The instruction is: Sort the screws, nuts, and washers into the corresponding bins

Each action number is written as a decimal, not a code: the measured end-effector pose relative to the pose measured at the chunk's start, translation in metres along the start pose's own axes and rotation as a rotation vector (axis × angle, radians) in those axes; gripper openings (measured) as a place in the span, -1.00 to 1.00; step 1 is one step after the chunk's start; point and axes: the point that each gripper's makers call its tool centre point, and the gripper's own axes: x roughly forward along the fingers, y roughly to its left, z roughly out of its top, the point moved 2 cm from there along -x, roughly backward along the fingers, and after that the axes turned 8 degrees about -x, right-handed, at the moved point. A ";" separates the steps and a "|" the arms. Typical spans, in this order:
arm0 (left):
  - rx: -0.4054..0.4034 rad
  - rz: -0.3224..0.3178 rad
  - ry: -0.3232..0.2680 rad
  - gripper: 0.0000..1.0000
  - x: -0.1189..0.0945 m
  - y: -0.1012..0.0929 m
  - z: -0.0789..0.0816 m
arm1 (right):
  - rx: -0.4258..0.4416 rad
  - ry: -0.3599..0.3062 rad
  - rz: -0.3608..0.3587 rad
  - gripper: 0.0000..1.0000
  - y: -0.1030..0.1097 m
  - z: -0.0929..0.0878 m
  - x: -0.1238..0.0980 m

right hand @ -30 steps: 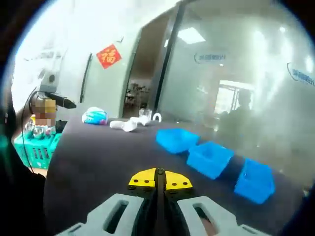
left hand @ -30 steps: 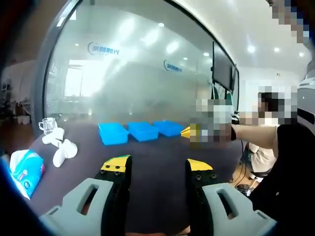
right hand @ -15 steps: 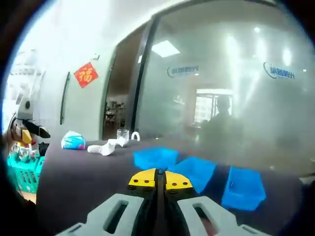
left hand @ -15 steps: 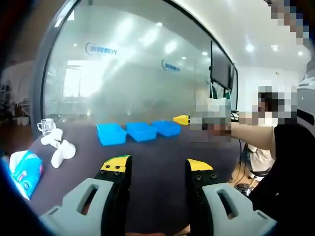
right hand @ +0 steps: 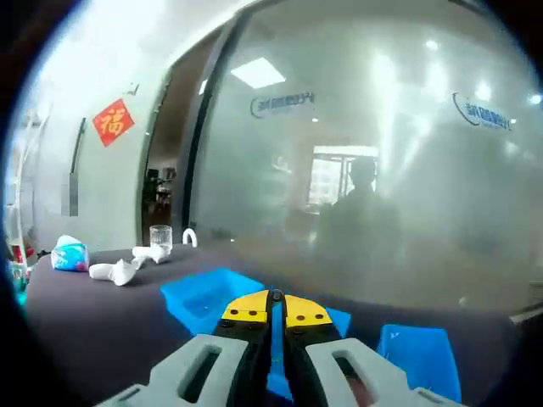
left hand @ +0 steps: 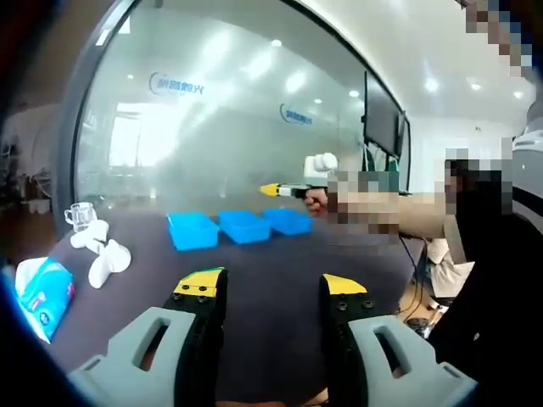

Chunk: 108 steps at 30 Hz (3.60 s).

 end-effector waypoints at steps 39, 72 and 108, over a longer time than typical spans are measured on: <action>0.021 0.049 -0.035 -0.14 -0.002 0.013 0.006 | 0.049 -0.122 0.031 -0.37 0.026 0.002 -0.144; 0.059 0.034 -0.016 -0.13 0.003 0.009 -0.001 | 0.135 -0.135 -0.126 -0.37 -0.010 -0.060 -0.350; 0.053 0.031 -0.037 -0.10 -0.010 0.014 0.001 | 0.106 -0.115 -0.102 0.09 0.002 -0.054 -0.351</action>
